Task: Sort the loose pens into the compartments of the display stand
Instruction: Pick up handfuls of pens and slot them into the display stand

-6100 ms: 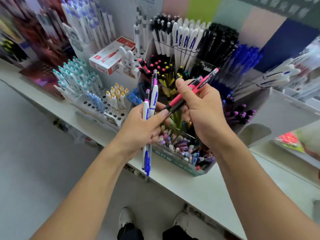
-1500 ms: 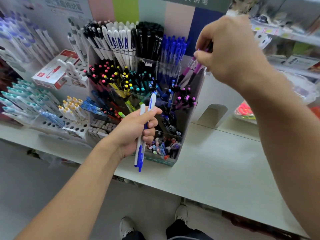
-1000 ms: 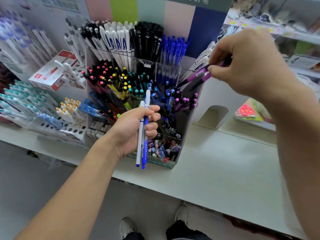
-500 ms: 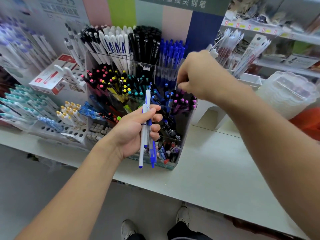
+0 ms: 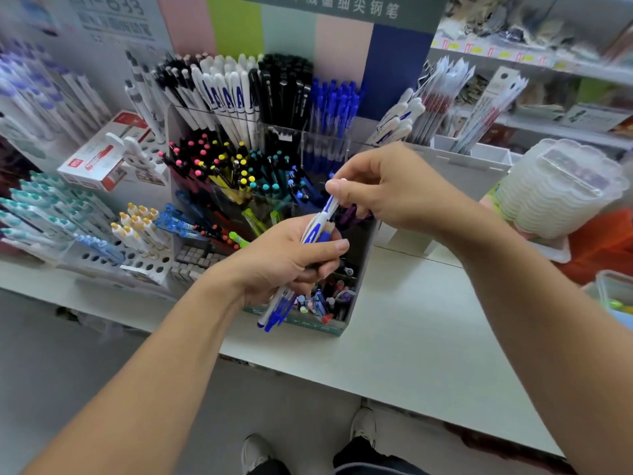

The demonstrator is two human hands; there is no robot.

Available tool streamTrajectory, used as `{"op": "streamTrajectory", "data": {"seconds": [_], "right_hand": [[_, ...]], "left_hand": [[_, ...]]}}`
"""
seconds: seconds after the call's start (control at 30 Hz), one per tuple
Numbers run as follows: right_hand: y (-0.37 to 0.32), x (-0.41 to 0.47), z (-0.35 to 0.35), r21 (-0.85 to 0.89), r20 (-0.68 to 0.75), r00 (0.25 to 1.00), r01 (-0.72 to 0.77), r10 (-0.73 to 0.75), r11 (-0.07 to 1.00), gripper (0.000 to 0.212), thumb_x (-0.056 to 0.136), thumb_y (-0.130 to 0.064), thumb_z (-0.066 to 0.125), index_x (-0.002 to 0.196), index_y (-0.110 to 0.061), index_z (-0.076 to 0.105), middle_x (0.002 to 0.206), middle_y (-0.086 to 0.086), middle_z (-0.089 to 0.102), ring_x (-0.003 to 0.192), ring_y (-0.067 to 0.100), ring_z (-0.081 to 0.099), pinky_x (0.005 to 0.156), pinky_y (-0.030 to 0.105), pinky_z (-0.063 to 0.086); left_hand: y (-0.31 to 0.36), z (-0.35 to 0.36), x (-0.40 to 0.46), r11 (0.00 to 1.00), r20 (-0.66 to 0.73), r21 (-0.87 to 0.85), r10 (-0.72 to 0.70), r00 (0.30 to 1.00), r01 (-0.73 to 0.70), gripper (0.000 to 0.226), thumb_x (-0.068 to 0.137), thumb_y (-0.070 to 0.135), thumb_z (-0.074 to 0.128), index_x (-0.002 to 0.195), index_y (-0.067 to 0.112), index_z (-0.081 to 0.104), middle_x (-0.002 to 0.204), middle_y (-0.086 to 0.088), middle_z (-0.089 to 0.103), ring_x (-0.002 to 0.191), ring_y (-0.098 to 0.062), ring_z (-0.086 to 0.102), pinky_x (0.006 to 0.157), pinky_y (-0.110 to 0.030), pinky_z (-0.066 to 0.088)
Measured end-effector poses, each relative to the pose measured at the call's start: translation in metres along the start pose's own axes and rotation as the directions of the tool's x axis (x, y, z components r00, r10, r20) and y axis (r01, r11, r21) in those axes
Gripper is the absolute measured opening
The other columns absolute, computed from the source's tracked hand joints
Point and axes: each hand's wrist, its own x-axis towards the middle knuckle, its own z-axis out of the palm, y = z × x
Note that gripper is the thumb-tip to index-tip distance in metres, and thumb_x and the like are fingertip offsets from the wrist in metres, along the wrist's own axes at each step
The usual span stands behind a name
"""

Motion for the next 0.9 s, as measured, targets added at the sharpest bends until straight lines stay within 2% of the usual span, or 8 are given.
{"op": "streamTrajectory", "data": {"seconds": [0.13, 0.3, 0.37, 0.47, 0.53, 0.63, 0.77, 0.9], "right_hand": [[0.009, -0.005, -0.007, 0.277, 0.069, 0.997, -0.041, 0.022, 0.960, 0.016, 0.096, -0.015, 0.068, 0.093, 0.000, 0.072, 0.061, -0.001, 0.063, 0.052, 0.007, 0.054, 0.049, 0.020, 0.045], [0.004, -0.012, -0.020, 0.257, 0.168, 0.985, -0.003, -0.042, 0.966, 0.019, 0.086, -0.025, 0.078, 0.087, -0.006, 0.078, 0.060, 0.009, 0.059, 0.053, 0.011, 0.042, 0.050, 0.021, 0.035], [0.000, -0.012, -0.026, 0.221, 0.200, 0.977, 0.025, -0.071, 0.975, 0.020, 0.081, -0.029, 0.081, 0.087, -0.010, 0.079, 0.067, 0.023, 0.060, 0.057, 0.018, 0.040, 0.052, 0.024, 0.032], [-0.002, -0.014, -0.029, 0.151, 0.219, 0.970, 0.072, -0.104, 0.986, 0.017, 0.082, -0.027, 0.081, 0.087, -0.011, 0.080, 0.065, 0.021, 0.059, 0.053, 0.014, 0.041, 0.049, 0.021, 0.033], [0.001, -0.012, -0.033, 0.210, 0.173, 0.980, 0.058, -0.096, 0.976, 0.016, 0.085, -0.021, 0.078, 0.089, -0.006, 0.078, 0.062, 0.017, 0.054, 0.052, 0.020, 0.040, 0.047, 0.024, 0.032], [0.008, -0.008, -0.049, 0.320, 0.067, 0.996, 0.029, -0.054, 0.947, 0.014, 0.087, -0.013, 0.075, 0.090, 0.000, 0.075, 0.062, 0.012, 0.057, 0.053, 0.020, 0.045, 0.047, 0.025, 0.037], [0.004, -0.005, -0.045, 0.335, 0.077, 0.997, -0.016, -0.010, 0.942, 0.011, 0.097, -0.011, 0.064, 0.098, -0.001, 0.069, 0.066, 0.006, 0.061, 0.052, 0.015, 0.049, 0.044, 0.024, 0.038], [-0.005, -0.004, -0.039, 0.290, 0.046, 0.997, 0.044, -0.060, 0.956, 0.013, 0.091, -0.015, 0.072, 0.095, -0.002, 0.072, 0.063, 0.002, 0.064, 0.052, 0.015, 0.053, 0.045, 0.022, 0.044]], "left_hand": [[0.009, 0.005, 0.004, 0.998, 0.010, 0.063, 0.001, 1.000, -0.002, 0.015, 0.099, 0.014, 0.060, 0.091, 0.015, 0.048, 0.062, -0.001, 0.047, 0.046, -0.012, 0.026, 0.040, -0.020, 0.025], [0.015, 0.014, 0.016, 0.983, -0.026, 0.183, 0.039, 0.999, -0.034, 0.036, 0.095, 0.013, 0.068, 0.124, 0.024, 0.051, 0.054, 0.007, 0.041, 0.046, -0.009, 0.035, 0.044, -0.022, 0.033], [0.015, 0.013, 0.018, 0.983, -0.054, 0.181, 0.039, 0.998, -0.028, 0.045, 0.092, 0.014, 0.072, 0.130, 0.021, 0.049, 0.059, 0.006, 0.044, 0.047, -0.007, 0.039, 0.046, -0.022, 0.036], [0.015, 0.010, 0.017, 0.967, -0.070, 0.252, 0.052, 0.996, -0.032, 0.038, 0.089, 0.019, 0.076, 0.119, 0.019, 0.052, 0.062, 0.007, 0.047, 0.049, -0.007, 0.042, 0.049, -0.022, 0.038], [0.018, 0.010, 0.016, 0.960, -0.081, 0.278, 0.069, 0.994, -0.044, 0.023, 0.091, 0.022, 0.074, 0.101, 0.022, 0.053, 0.061, 0.008, 0.043, 0.049, -0.007, 0.040, 0.048, -0.023, 0.038], [0.024, 0.008, 0.011, 0.948, -0.100, 0.316, 0.075, 0.992, -0.040, 0.024, 0.098, 0.026, 0.064, 0.084, 0.020, 0.045, 0.058, 0.005, 0.037, 0.046, -0.011, 0.032, 0.043, -0.023, 0.031], [0.033, 0.006, 0.011, 0.930, -0.121, 0.367, 0.055, 0.991, -0.006, 0.025, 0.105, 0.029, 0.049, 0.084, 0.019, 0.041, 0.058, 0.007, 0.039, 0.045, -0.010, 0.029, 0.043, -0.024, 0.029], [0.033, 0.004, 0.017, 0.932, -0.149, 0.358, 0.112, 0.983, -0.052, 0.021, 0.098, 0.028, 0.064, 0.094, 0.018, 0.046, 0.062, 0.005, 0.040, 0.048, -0.010, 0.034, 0.045, -0.025, 0.033]]}}
